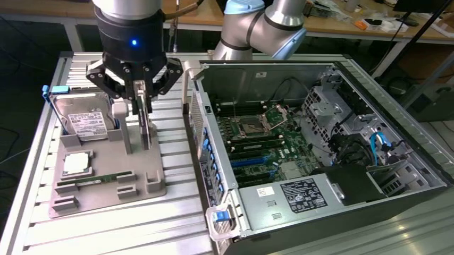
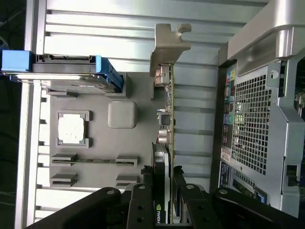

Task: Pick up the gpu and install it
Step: 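Pick up the gpu and move the gpu toward the slot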

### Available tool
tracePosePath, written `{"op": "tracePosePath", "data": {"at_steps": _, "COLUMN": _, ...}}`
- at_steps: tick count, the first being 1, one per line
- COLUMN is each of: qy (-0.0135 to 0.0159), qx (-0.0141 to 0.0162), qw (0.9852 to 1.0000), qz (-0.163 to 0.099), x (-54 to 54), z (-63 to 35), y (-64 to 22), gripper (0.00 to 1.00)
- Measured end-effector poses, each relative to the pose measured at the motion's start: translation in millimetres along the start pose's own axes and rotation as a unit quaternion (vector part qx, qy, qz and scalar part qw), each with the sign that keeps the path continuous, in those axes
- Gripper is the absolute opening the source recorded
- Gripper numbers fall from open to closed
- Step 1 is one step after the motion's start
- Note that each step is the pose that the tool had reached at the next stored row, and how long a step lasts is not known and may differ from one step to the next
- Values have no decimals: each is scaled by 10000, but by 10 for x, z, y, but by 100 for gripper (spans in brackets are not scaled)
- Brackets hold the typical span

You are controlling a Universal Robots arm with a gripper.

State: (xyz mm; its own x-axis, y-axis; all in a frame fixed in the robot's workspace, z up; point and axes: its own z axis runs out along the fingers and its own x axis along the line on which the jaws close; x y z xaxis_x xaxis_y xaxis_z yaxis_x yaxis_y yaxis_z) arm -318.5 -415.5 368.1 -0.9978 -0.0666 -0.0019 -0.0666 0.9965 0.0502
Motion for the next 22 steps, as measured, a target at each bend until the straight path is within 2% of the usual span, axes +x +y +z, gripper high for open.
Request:
{"op": "tracePosePath", "data": {"at_steps": 21, "qy": 3, "qx": 20, "qw": 10000, "qz": 0, "x": -2, "z": -961, "y": 61, "gripper": 27}}
{"op": "tracePosePath", "data": {"at_steps": 22, "qy": 2, "qx": 18, "qw": 10000, "qz": 0, "x": -7, "z": -977, "y": 62, "gripper": 27}}
